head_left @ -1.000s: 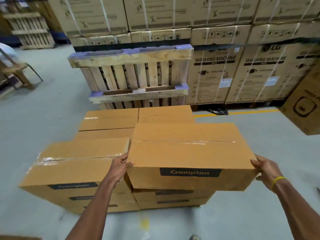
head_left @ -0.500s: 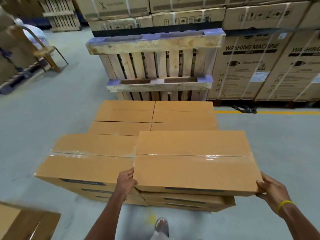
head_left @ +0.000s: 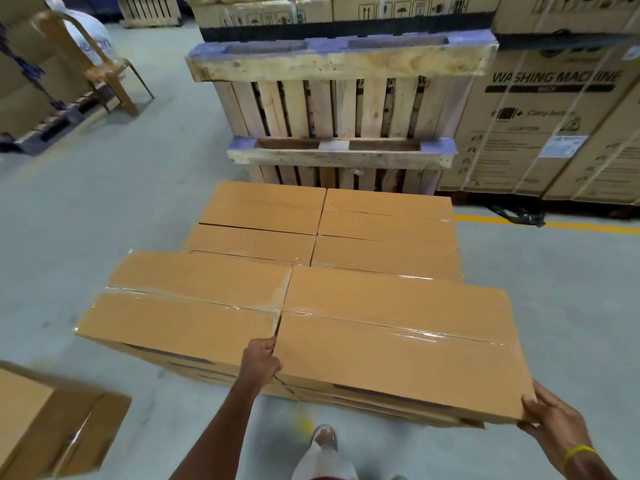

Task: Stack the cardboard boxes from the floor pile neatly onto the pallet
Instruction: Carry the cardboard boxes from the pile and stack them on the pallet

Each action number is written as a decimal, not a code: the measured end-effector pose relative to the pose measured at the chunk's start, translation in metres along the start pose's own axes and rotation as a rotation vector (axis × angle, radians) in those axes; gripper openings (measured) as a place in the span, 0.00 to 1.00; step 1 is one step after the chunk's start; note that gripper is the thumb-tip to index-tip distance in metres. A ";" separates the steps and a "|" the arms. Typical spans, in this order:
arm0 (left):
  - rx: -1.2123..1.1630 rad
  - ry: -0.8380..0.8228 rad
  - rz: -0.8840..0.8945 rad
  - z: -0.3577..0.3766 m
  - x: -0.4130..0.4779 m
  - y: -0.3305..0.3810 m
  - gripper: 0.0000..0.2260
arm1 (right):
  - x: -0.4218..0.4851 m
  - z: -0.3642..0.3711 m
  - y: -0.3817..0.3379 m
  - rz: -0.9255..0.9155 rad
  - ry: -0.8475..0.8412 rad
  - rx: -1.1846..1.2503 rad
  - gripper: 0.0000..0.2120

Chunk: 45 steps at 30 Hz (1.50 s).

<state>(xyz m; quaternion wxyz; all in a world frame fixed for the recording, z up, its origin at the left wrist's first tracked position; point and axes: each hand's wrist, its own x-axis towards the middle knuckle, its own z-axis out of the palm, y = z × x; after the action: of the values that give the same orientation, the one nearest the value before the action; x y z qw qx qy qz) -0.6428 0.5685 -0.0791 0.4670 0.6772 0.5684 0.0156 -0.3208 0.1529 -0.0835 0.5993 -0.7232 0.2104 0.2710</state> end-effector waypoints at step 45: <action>0.229 0.291 -0.061 0.035 -0.004 -0.029 0.22 | 0.004 0.021 0.011 0.035 0.030 -0.109 0.20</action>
<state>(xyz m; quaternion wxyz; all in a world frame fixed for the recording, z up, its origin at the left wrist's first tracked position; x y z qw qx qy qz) -0.6473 0.5415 -0.1154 0.2999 0.6991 0.6482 0.0343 -0.3274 0.1717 -0.0969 0.5509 -0.7550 0.2171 0.2816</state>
